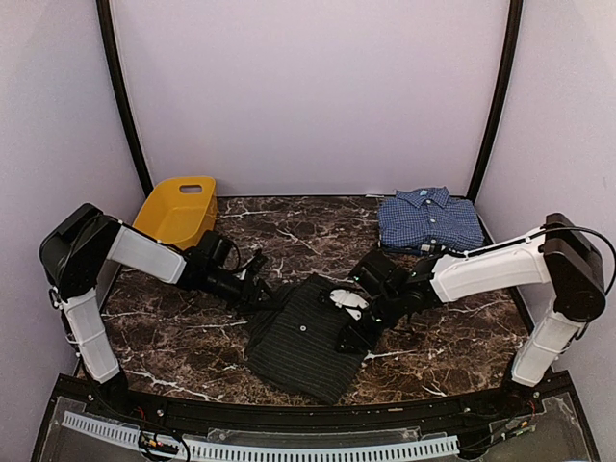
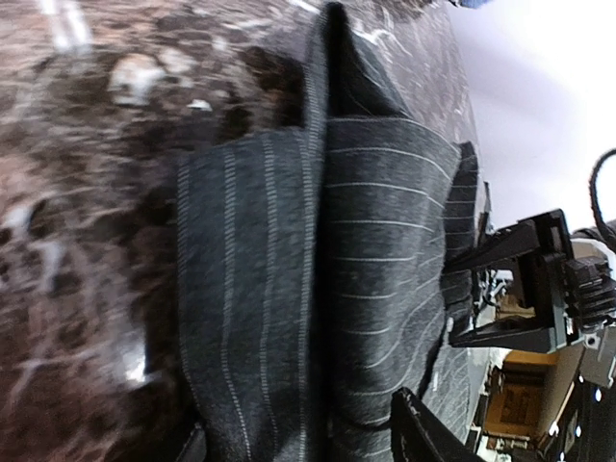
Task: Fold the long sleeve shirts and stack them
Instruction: Adjust the square-folded shirt at the corner of the board.
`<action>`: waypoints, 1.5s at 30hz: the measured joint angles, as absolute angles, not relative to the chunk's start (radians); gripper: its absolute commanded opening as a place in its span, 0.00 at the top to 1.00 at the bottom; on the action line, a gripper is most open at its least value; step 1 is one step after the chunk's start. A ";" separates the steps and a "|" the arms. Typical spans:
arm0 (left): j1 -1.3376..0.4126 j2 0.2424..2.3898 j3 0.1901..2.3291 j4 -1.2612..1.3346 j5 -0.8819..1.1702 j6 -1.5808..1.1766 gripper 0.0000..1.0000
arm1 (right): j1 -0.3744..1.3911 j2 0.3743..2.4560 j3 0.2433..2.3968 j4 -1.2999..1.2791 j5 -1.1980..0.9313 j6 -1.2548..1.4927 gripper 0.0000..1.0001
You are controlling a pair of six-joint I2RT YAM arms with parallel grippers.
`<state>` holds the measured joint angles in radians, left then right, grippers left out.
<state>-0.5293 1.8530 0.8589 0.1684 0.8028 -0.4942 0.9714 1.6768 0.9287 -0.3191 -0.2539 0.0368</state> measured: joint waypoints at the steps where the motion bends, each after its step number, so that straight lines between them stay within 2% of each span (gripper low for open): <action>1: -0.524 1.844 0.857 0.154 0.786 -0.498 0.45 | 0.971 1.671 0.928 -0.323 -0.249 0.040 0.46; 5: -0.511 1.832 0.862 0.106 0.752 -0.501 0.44 | 0.966 1.646 0.925 -0.343 -0.234 0.047 0.46; 9: -0.508 1.833 0.881 0.070 0.753 -0.500 0.38 | 0.965 1.642 0.925 -0.355 -0.226 0.051 0.46; 13: -0.506 1.847 0.903 0.042 0.792 -0.493 0.38 | 0.964 1.642 0.925 -0.361 -0.223 0.054 0.46; 20: -0.498 1.908 0.927 0.038 0.904 -0.492 0.49 | 0.961 1.645 0.933 -0.365 -0.222 0.053 0.46; 29: -0.502 1.950 0.928 0.054 0.988 -0.505 0.52 | 0.961 1.647 0.945 -0.377 -0.205 0.042 0.46; 38: -0.492 1.930 0.918 0.014 0.918 -0.510 0.78 | 0.953 1.647 0.946 -0.392 -0.186 0.043 0.46; 41: -0.488 1.921 0.896 0.024 0.905 -0.517 0.90 | 0.952 1.647 0.946 -0.392 -0.183 0.043 0.46; 45: -0.486 1.910 0.870 0.032 0.894 -0.534 0.98 | 0.952 1.647 0.946 -0.393 -0.182 0.043 0.46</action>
